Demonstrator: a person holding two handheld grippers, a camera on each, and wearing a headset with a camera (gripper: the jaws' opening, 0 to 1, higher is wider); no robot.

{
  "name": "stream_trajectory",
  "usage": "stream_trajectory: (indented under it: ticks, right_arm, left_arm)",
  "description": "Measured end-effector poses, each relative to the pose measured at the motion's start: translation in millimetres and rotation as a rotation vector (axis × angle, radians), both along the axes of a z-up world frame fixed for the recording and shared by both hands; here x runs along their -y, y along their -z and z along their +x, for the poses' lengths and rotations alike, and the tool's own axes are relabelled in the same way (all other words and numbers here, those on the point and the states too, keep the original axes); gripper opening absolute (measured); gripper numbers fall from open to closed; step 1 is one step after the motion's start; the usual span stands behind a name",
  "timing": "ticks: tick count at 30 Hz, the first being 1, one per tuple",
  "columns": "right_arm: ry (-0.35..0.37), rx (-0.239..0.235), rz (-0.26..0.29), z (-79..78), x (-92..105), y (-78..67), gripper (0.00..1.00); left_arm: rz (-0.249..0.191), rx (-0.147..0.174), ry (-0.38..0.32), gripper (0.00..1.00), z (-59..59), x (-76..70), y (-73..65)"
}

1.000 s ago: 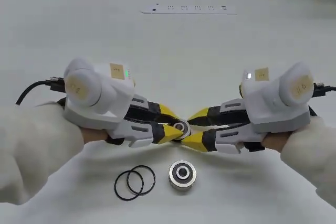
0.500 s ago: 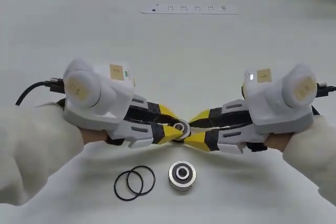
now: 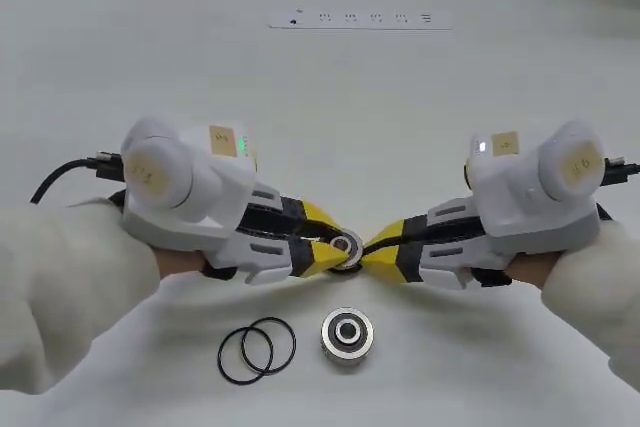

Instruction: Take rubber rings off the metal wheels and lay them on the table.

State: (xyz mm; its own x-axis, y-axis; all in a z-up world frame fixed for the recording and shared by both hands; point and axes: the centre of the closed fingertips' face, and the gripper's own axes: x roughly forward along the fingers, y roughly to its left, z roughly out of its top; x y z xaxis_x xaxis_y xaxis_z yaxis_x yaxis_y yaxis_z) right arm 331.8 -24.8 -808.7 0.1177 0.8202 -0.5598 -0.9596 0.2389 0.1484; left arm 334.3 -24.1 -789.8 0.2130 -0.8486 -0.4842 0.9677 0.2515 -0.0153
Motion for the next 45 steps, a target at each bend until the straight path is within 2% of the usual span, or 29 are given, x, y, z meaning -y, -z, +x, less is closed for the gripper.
stream_trajectory:
  ticks: [3, 11, 12, 14, 17, 19, 22, 25, 27, 29, 38, 45]
  right_arm:
    - [-0.002, 0.013, -0.006, -0.1, 0.2, -0.3, 0.01]
    - [0.038, -0.010, -0.011, 2.7, 2.4, 0.3, 0.00]
    - [0.067, -0.041, 0.002, 3.0, 2.8, -0.3, 0.00]
    - [0.089, -0.062, 0.020, 4.1, 3.9, -1.8, 0.00]
    - [0.148, -0.135, 0.064, 6.2, 5.6, -5.8, 0.00]
    - [0.164, -0.159, 0.072, 8.8, 7.6, -4.4, 0.00]
    - [0.207, -0.225, 0.103, 9.0, 7.7, -5.0, 0.00]
    - [0.267, -0.314, 0.176, 11.0, 7.2, -9.4, 0.00]
    - [0.286, -0.350, 0.200, 11.2, 7.0, -11.2, 0.00]
    - [0.280, -0.341, 0.188, 10.1, 7.1, -9.9, 0.00]
    - [0.288, -0.360, 0.200, 7.8, 3.4, -14.8, 0.00]
    - [0.291, -0.349, 0.185, 6.6, 1.4, -16.3, 0.00]
  left_arm:
    - [-0.001, 0.000, -0.002, 0.14, 0.2, -0.3, 0.0]
    - [-0.005, 0.005, 0.000, 0.14, 0.3, -0.7, -0.1]
    - [-0.006, 0.006, 0.002, 0.14, 0.3, -0.7, -0.1]
    - [-0.008, 0.007, 0.003, 0.14, 0.2, -0.9, -0.2]
    - [-0.010, 0.008, 0.003, 0.14, 0.0, -0.9, -0.3]
    - [-0.009, 0.009, 0.004, 0.14, -0.2, -0.9, -0.3]
    - [-0.008, 0.010, 0.004, 0.14, -0.5, -0.9, -0.4]
    - [-0.008, 0.011, 0.004, 0.14, -0.6, -0.9, -0.4]
    - [-0.008, 0.012, 0.004, 0.14, -0.6, -0.9, -0.4]
    - [-0.008, 0.011, 0.005, 0.14, -0.5, -0.9, -0.3]
    - [-0.008, 0.014, 0.007, 0.13, -0.9, -0.9, -0.5]
    - [-0.007, 0.017, 0.006, 0.13, -0.8, -0.9, -0.3]
